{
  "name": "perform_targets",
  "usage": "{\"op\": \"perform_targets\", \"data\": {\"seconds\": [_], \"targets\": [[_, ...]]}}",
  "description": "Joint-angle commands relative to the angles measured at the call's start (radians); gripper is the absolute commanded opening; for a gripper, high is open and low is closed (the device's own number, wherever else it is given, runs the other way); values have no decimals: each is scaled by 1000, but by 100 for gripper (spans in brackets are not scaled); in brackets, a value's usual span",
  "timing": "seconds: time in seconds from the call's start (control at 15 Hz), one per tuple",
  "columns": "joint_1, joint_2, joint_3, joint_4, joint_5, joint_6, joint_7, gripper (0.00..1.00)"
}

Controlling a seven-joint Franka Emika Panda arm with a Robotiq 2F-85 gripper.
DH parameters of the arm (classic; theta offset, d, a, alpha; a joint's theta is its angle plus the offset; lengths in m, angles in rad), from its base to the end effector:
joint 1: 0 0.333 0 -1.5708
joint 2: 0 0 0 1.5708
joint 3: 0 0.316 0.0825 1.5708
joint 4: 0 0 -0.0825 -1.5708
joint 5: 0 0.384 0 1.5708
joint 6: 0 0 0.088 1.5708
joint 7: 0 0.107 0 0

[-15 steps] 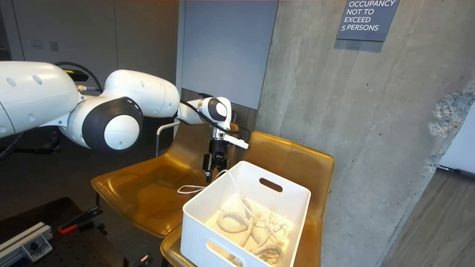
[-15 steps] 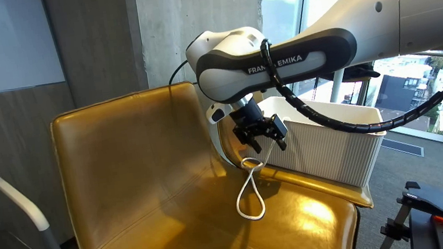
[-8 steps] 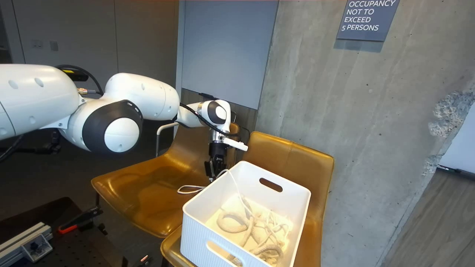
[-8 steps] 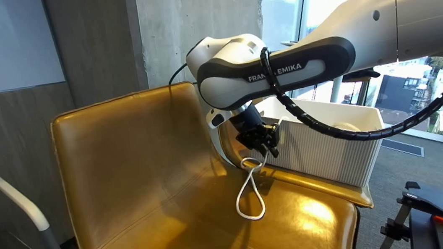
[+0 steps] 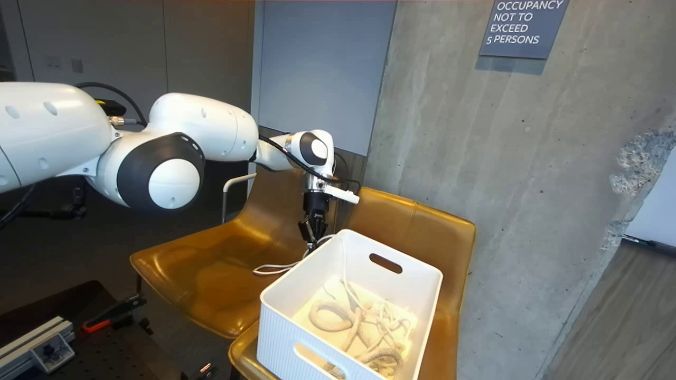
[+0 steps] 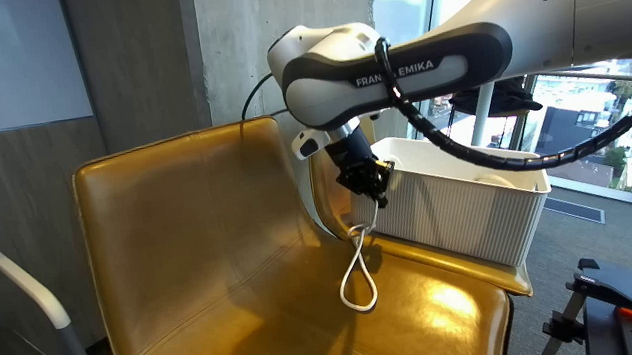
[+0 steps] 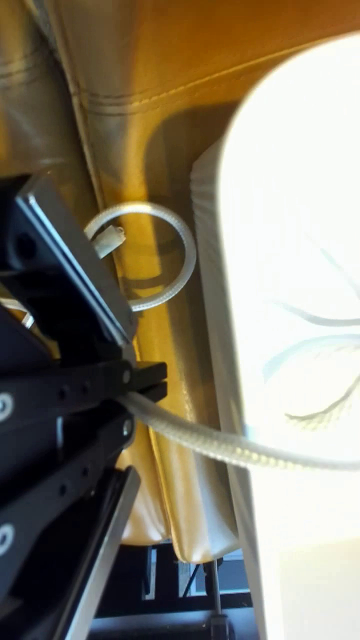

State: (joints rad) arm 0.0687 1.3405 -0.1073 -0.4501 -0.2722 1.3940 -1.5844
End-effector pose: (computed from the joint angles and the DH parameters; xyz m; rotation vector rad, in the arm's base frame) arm 0.7615 -0.0132 0.1984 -2.0912 -2.1820 0.8448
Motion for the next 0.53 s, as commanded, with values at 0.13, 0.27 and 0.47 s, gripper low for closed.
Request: {"op": "perform_targets", "data": {"seconds": [0.13, 0.27, 0.47], "targets": [[-130, -143, 10, 7, 46, 18, 4, 1], [-182, -192, 8, 11, 60, 23, 4, 1], [-264, -265, 11, 18, 78, 19, -19, 1]]}}
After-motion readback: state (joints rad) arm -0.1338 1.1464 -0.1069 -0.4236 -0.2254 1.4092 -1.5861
